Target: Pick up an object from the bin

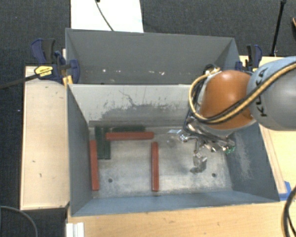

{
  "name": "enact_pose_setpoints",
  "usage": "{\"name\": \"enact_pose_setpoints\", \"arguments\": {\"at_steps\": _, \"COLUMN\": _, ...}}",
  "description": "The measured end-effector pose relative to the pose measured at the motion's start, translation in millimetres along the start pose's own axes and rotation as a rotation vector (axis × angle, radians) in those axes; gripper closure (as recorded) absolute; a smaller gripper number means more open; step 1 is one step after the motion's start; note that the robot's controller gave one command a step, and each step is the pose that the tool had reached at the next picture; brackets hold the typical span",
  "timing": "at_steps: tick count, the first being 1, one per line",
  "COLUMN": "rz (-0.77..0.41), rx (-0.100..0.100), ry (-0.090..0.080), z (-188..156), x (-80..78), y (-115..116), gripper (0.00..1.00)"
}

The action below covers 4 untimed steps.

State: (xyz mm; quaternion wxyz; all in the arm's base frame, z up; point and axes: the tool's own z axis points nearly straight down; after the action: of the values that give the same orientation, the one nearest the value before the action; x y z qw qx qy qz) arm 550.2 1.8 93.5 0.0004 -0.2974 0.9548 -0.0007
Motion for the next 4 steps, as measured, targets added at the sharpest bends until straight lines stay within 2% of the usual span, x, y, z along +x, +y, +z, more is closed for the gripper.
{"name": "enact_pose_setpoints", "arguments": {"at_steps": 1, "rz": 0.151, "rx": -0.002, "ry": -0.010, "z": -71, "x": -60.9, "y": 60, "gripper": 0.00}}
{"name": "enact_pose_setpoints", "arguments": {"at_steps": 2, "rz": -0.086, "rx": -0.001, "ry": -0.006, "z": 23, "x": -81.7, "y": 50, "gripper": 0.00}}
{"name": "enact_pose_setpoints", "arguments": {"at_steps": 3, "rz": -0.446, "rx": -0.002, "ry": 0.000, "z": 23, "x": -44.0, "y": 61, "gripper": 0.00}}
{"name": "enact_pose_setpoints", "arguments": {"at_steps": 4, "rz": -0.445, "rx": -0.001, "ry": -0.002, "z": 23, "x": -44.8, "y": 61, "gripper": 1.00}}
